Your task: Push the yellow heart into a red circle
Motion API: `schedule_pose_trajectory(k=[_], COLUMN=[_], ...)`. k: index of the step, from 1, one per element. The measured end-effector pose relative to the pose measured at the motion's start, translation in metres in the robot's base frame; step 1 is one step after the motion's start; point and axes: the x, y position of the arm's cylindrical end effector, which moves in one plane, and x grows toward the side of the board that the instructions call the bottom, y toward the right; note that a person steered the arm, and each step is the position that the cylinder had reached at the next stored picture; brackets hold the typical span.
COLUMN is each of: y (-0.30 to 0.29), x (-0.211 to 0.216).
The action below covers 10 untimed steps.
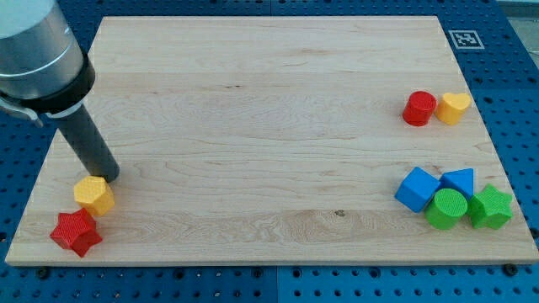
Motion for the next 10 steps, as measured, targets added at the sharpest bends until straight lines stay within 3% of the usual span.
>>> schedule_pose_trajectory(k=[1,2,4,5,7,8,10], y=[0.013,0.054,0.186,0.263,0.415,0.418,0.474], x=[-0.011,-0.064,-0.17,-0.203,-0.186,-0.186,-0.147])
